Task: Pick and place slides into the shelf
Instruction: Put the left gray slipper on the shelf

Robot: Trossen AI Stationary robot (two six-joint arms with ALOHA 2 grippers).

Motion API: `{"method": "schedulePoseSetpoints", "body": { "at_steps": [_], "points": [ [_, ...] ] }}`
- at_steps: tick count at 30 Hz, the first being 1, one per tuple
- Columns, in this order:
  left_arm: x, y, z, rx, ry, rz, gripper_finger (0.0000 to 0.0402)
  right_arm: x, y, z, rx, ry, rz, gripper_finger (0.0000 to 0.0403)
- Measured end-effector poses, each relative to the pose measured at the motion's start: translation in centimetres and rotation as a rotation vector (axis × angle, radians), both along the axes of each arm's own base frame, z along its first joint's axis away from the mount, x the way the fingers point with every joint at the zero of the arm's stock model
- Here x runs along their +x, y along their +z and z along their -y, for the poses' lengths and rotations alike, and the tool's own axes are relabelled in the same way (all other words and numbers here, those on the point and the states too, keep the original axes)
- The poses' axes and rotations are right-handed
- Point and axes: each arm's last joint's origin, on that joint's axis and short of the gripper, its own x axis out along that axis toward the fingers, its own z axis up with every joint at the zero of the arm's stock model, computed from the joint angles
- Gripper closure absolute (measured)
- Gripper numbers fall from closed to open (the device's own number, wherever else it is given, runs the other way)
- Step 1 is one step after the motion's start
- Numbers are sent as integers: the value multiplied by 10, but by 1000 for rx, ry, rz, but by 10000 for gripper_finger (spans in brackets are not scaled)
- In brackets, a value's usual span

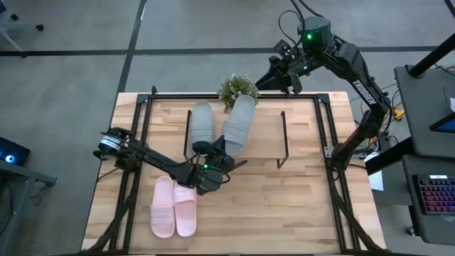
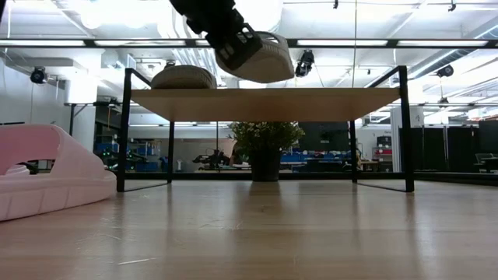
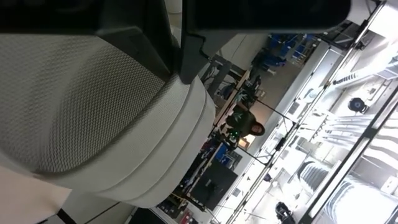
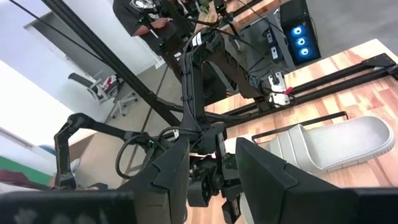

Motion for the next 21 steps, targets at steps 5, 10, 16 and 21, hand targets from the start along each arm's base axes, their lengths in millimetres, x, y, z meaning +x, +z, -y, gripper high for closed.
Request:
{"method": "schedulePoseSetpoints", "body": {
  "at_steps": [5,10,16,21],
  "points": [
    [1,-5,0,7,0,-20,401,0,0,0,-3,1,1,280],
    [3,-11,1,12,-5,-36,401,0,0,0,-2,1,1,280],
    [5,-11,2,4,-41,-38,401,0,0,0,0,0,0,280],
    [6,-11,2,-6,-91,-40,375,0,0,0,1,0,0,280]
  ]
}}
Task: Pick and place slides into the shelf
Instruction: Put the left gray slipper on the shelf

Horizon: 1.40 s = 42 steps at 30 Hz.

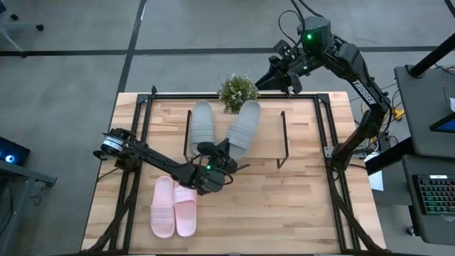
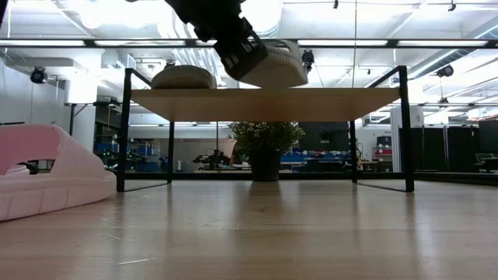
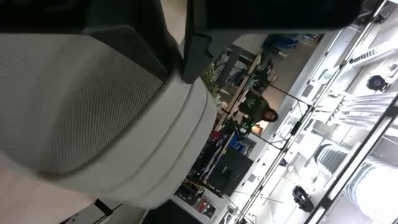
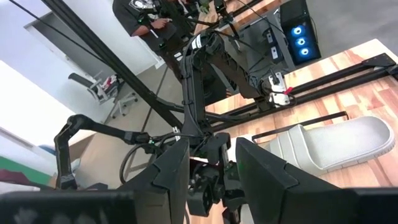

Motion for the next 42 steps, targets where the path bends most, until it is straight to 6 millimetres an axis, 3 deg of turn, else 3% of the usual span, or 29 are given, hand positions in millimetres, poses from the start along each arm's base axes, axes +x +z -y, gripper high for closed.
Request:
{"method": "schedulePoseSetpoints", "body": {
  "at_steps": [8,16,29,37,42],
  "points": [
    [0,0,0,1,4,-1,313,0,0,0,-1,0,0,280],
    [0,0,0,1,4,0,278,0,0,0,-3,1,2,280],
    [0,1,0,-6,-25,1,273,0,0,0,1,1,0,280],
    [-4,19,-1,-40,-61,70,273,0,0,0,1,1,0,280],
    [-5,20,-2,-47,-81,76,273,0,-1,0,4,1,-6,280]
  ]
}}
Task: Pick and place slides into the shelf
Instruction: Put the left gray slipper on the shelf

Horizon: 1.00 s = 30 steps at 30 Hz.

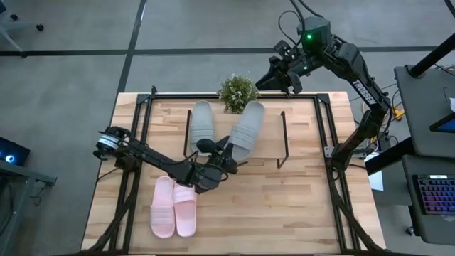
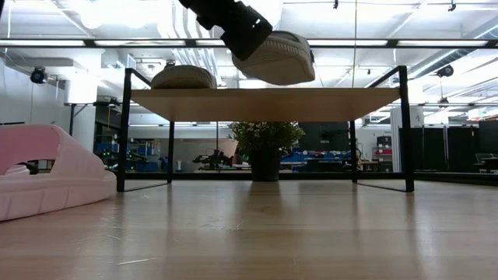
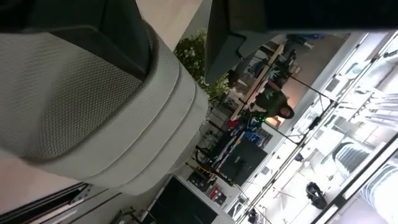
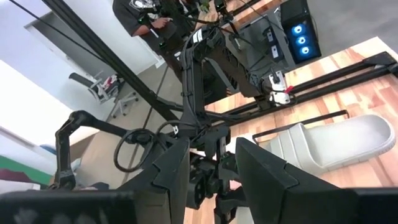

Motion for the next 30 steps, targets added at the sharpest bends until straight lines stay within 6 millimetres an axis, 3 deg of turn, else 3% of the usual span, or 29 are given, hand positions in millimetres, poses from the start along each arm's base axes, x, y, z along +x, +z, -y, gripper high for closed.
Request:
{"method": "schedulePoseSetpoints", "body": {
  "at_steps": [9,20,25,30],
  "points": [
    [-4,6,-1,-54,-3,92,273,-7,-12,-5,34,31,-117,280],
    [-4,9,-8,-61,20,110,273,0,-27,-35,-70,175,-200,280],
    [-4,9,-9,-59,23,108,273,6,-42,-42,-230,182,-276,280],
    [-4,9,-9,-58,25,106,273,15,-64,-36,-215,233,-301,275]
  ]
}}
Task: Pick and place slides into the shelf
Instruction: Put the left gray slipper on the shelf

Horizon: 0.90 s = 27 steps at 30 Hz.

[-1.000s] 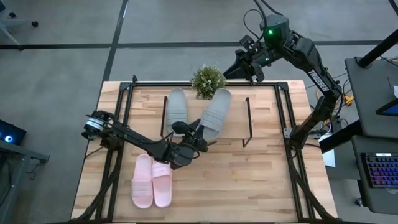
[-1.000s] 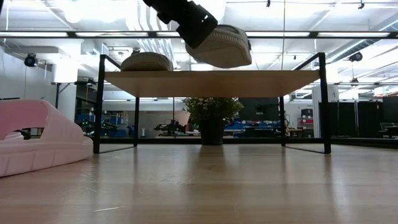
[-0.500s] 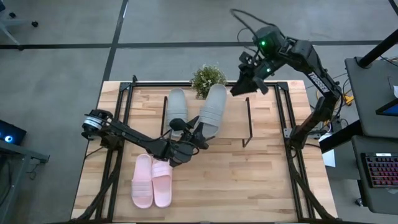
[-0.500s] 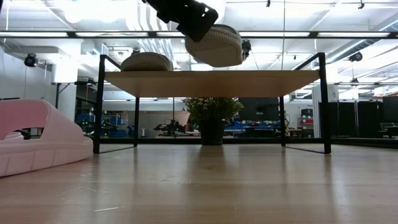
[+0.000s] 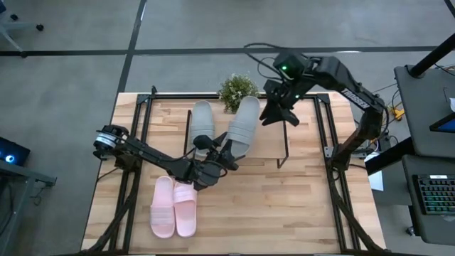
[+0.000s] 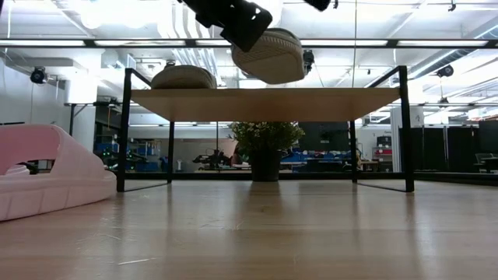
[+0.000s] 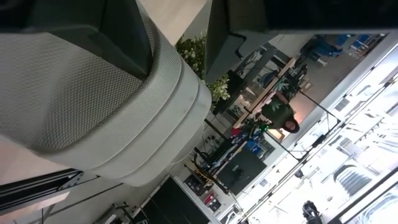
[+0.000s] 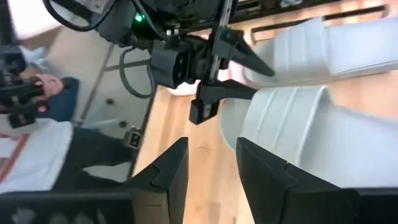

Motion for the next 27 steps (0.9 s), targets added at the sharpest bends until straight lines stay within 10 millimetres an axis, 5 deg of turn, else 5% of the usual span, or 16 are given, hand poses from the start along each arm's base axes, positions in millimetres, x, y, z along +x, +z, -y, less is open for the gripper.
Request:
{"method": "schedulePoseSetpoints", "body": {
  "at_steps": [13,27],
  "points": [
    [-1,0,0,10,52,-1,273,23,-50,28,32,-40,8,184],
    [-1,2,0,20,49,-18,273,32,-81,42,2,-62,31,168]
  ]
}}
